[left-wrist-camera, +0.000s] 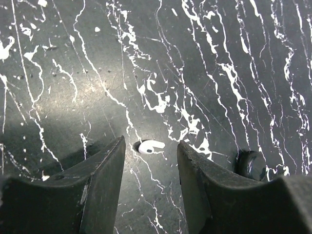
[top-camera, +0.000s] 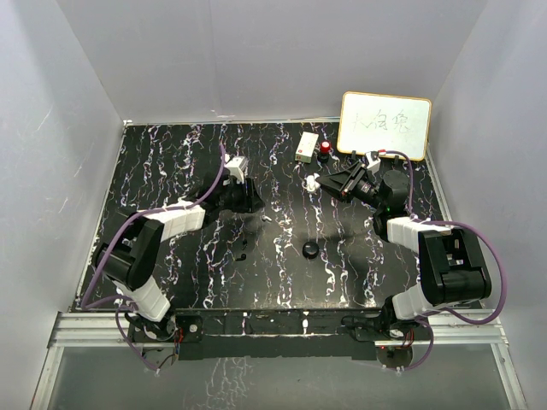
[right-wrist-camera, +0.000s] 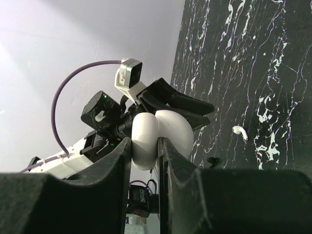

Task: Insert the wireless bluetooth earbuds into the charging case
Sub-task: Place the earbud at the center of the board, then pick up the earbud from the center of the board.

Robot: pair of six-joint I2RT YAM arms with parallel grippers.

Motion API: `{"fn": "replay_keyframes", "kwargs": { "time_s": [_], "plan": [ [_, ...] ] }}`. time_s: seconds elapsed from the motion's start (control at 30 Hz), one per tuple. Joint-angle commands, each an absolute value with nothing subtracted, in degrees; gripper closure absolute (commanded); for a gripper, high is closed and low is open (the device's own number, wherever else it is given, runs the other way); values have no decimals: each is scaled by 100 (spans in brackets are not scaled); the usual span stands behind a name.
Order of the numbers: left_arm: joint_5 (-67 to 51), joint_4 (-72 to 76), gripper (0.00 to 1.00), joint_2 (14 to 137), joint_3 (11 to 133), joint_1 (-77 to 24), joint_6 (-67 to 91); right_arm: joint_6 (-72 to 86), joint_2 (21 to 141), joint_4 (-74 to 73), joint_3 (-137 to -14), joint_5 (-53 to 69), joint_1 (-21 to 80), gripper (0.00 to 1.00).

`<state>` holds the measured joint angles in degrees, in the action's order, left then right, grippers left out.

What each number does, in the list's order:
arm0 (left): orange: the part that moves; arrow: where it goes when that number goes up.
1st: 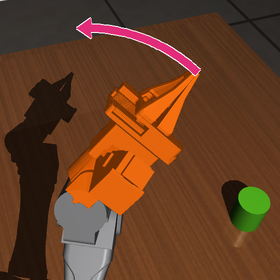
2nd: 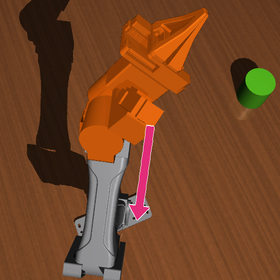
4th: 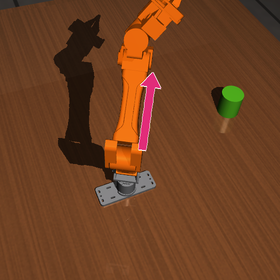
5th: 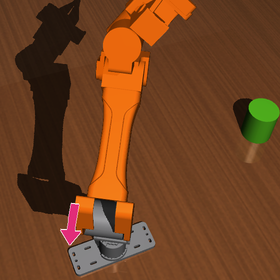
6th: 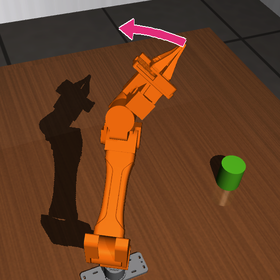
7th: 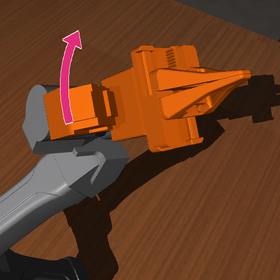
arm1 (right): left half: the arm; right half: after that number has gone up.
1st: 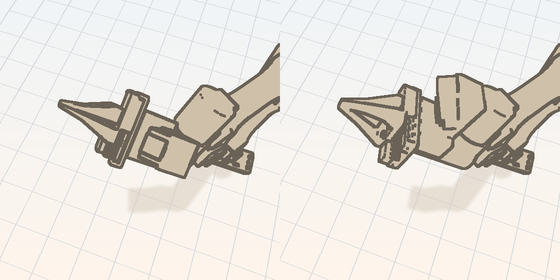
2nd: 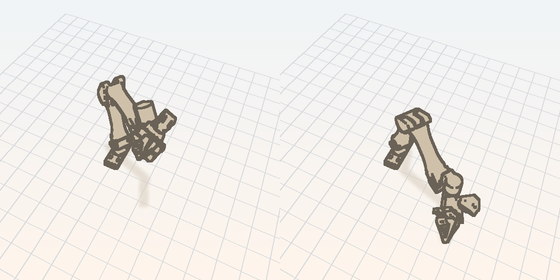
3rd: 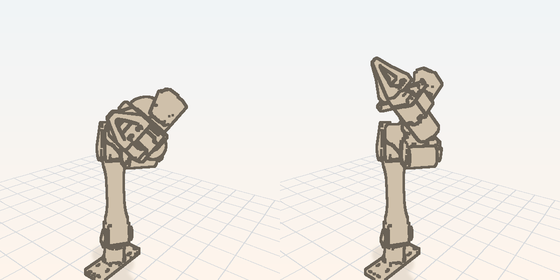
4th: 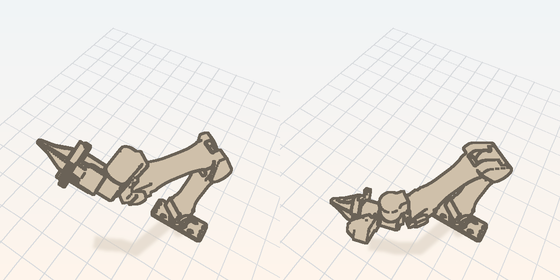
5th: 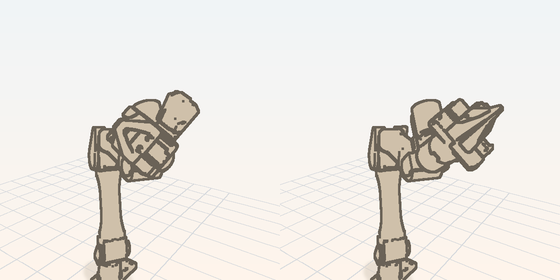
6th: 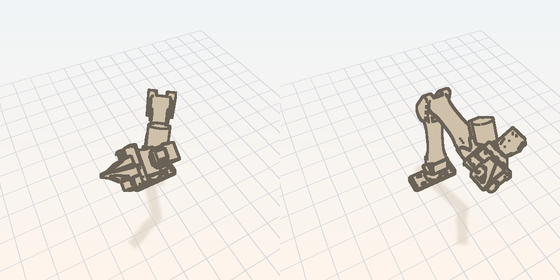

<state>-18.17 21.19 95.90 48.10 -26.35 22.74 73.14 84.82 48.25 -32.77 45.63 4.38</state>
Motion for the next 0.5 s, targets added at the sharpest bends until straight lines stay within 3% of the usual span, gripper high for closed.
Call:
{"fn": "replay_keyframes", "kwargs": {
  "time_s": [0.0,0.47],
  "plan": [
    [-1642,1199,55,9494,5138,-2616,2224,7286,8495,5299,-3225,4570,396,100],
    [64,917,52,9783,5363,-3635,1690,7304,8517,5361,-3191,4579,403,100]
  ]
}}
